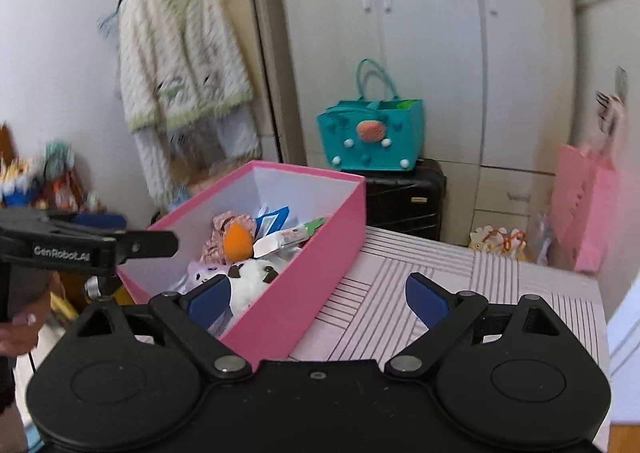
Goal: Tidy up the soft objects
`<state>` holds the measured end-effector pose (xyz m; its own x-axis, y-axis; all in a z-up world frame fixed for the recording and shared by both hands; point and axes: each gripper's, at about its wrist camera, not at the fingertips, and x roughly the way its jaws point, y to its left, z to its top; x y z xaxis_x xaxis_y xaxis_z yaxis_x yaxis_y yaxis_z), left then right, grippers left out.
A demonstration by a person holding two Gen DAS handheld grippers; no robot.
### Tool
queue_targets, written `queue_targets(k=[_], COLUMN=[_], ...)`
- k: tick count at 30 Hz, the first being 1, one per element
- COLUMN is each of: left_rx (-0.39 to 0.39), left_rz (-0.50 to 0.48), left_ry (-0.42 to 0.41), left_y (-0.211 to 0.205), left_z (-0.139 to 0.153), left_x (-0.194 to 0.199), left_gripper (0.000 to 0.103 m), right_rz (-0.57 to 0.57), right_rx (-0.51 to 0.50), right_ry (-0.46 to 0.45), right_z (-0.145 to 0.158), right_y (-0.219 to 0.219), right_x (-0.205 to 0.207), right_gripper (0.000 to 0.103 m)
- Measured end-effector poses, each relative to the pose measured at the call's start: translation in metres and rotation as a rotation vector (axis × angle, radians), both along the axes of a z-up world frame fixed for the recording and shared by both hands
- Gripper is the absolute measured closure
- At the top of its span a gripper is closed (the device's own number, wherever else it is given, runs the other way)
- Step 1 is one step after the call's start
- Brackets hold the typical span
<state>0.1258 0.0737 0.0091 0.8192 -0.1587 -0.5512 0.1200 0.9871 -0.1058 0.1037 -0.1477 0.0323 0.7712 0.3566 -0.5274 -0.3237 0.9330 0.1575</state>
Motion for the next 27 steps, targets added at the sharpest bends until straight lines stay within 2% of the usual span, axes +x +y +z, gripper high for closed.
queue_targets(k=[2,4,6,10,14,16,19,21,27], left_rx=[0.012,0.03,0.041,0.04,0.093,0.109,0.055,0.041,0.136], left_rz=[0.028,0.015,0.02,0.05,0.085,0.092,0.064,0.039,-0.012], left_ry=[0.035,0.041,0.071,0.198,0.146,0.133,0.157,0.165,0.099], left_y=[-0.002,-0.004,-0.004,0.001,0.001,0.0,-0.001,-0.005,-0.028], left_z=[-0.001,-0.001,-0.002,-0.003,-0.005,-0.006,-0.008,-0.009,-0.008], left_x=[-0.005,-0.008,-0.007,0.0,-0.011,-0.018,-0.025,-0.032,-0.058], left_gripper=[0.0,0.0,0.0,0.0,0.0,0.0,0.0,0.0,0.0], right_rz=[-0.007,-0.004,-0.071,-0.16,-0.235,-0.244,-0.259,-0.266,-0.316], right_rx=[0.035,0.036,-0.035,-0.182,-0.244,-0.196,-0.071,-0.049,-0.015], right_ry=[0.016,0.085,0.144,0.169,0.169,0.175,0.184,0.17,0.173], right_z=[-0.002,-0.006,-0.01,-0.012,-0.011,-0.008,-0.006,-0.005,-0.005], right_y=[-0.008,-0.011,-0.009,-0.004,-0.004,-0.01,-0.017,-0.016,-0.016], right_x=[-0.007,-0.005,0.0,0.001,-0.007,-0.015,-0.031,-0.042,-0.066], right_gripper=[0.007,0.007,0.007,0.006,0.006,0.006,0.006,0.006,0.007])
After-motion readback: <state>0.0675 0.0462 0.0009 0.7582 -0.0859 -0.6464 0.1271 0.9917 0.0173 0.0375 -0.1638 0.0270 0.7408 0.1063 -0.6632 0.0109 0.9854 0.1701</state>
